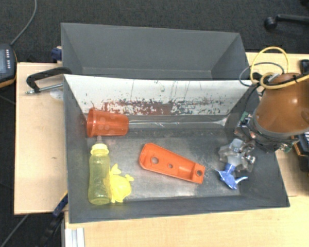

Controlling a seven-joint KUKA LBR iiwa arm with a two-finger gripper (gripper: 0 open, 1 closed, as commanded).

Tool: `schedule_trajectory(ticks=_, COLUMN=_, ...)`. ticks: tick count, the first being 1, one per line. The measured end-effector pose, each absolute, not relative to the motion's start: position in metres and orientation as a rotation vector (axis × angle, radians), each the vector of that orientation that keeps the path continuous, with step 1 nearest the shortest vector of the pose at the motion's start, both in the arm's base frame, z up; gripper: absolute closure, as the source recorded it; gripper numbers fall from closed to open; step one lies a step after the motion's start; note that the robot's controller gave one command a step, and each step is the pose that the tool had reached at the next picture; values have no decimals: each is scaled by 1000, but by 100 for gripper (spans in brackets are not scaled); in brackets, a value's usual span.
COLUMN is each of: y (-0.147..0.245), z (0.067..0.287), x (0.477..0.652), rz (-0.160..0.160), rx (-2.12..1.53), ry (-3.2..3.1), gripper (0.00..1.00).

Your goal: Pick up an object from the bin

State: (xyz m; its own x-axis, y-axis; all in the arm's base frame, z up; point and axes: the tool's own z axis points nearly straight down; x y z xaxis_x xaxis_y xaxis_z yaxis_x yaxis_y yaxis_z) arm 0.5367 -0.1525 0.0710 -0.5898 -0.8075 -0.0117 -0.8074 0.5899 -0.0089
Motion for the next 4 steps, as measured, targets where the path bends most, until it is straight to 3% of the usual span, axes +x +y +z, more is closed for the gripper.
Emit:
schedule_trajectory(ticks=2, y=-152, z=85, x=536, rz=-1, rx=-1414, ry=2790, gripper=100)
schedule_trajectory(ticks=4, y=-151, z=127, x=536, rz=2, rx=-1413, ry=2791, gripper=100)
